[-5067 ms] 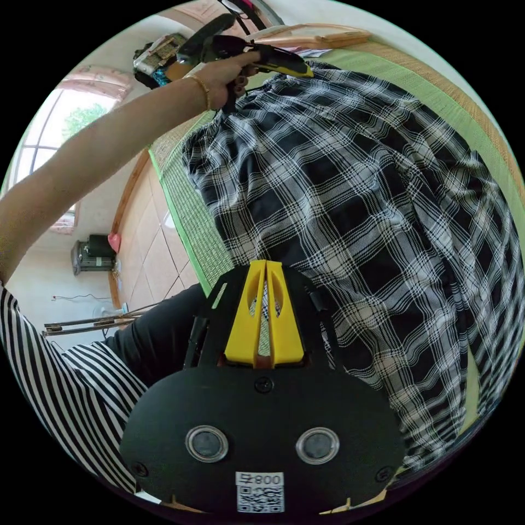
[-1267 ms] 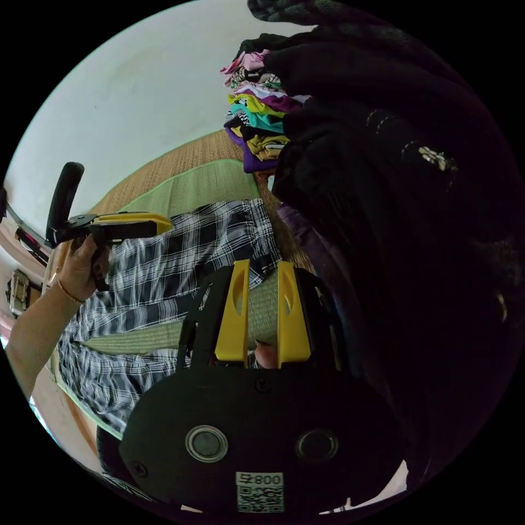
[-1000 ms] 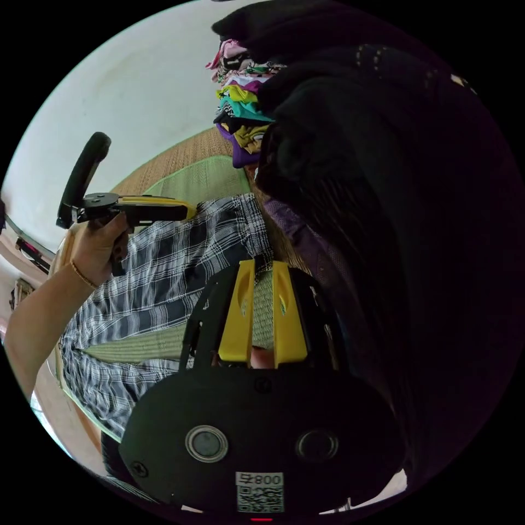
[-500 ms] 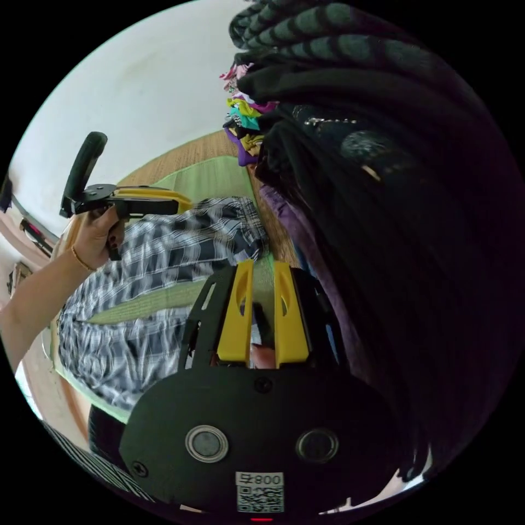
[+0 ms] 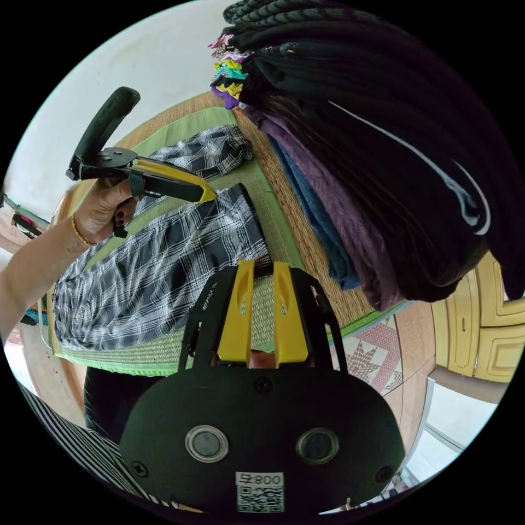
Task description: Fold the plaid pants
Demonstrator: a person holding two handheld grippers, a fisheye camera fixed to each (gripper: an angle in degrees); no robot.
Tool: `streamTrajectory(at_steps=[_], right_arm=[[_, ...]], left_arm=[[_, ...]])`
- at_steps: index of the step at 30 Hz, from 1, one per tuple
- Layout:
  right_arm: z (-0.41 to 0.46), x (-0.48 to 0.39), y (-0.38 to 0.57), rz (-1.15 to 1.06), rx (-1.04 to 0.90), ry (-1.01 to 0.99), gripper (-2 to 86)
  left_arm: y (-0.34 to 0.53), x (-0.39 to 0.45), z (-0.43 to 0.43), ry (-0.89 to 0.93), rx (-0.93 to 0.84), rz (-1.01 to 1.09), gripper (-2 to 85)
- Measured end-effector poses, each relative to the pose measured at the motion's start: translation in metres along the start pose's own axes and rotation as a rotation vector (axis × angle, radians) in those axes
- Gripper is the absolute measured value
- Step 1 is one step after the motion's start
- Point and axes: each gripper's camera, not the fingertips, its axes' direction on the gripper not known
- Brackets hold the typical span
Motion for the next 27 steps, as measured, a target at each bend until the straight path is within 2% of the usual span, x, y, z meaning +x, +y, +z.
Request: streamTrajectory(at_steps=[4,6,9,15,18,20,24,27], right_arm=[[-0.015,0.014,0.001,0.012,0.011,0.029,6.1],[-0.008,0.022,0.001,0.034,-0.025,-0.012,6.2],[-0.018,0.031,0.004,0.076,0.008,-0.065,6.7],[-0.043,0.024,0.003,0.076,0.055,-0.026,6.9],[-0.053,0.015,-0.001,0.081,0.070,-0.058,6.6],[-0.058,0.000,-0.007,0.059,0.073,-0.058,6.0],[-0.067,-0.026,-0.023,0.011,0.087,-0.115,5.2],[-0.073,-0.055,-0.048,-0.050,0.093,-0.124,4.5]], left_arm=[[-0.004,0.002,-0.002,0.034,0.040,0.007,2.9],[-0.002,-0.001,0.007,0.012,-0.004,-0.019,4.2],[0.016,-0.006,-0.003,0.059,0.067,-0.063,6.0],[0.086,-0.027,-0.038,-0.087,0.164,-0.239,5.5],[0.122,-0.040,-0.031,-0.106,0.118,-0.363,2.5],[0.140,-0.036,-0.028,-0.064,0.136,-0.362,1.4],[0.165,-0.014,-0.033,-0.105,0.106,-0.326,0.4],[0.202,-0.005,-0.055,-0.111,0.178,-0.369,0.3]])
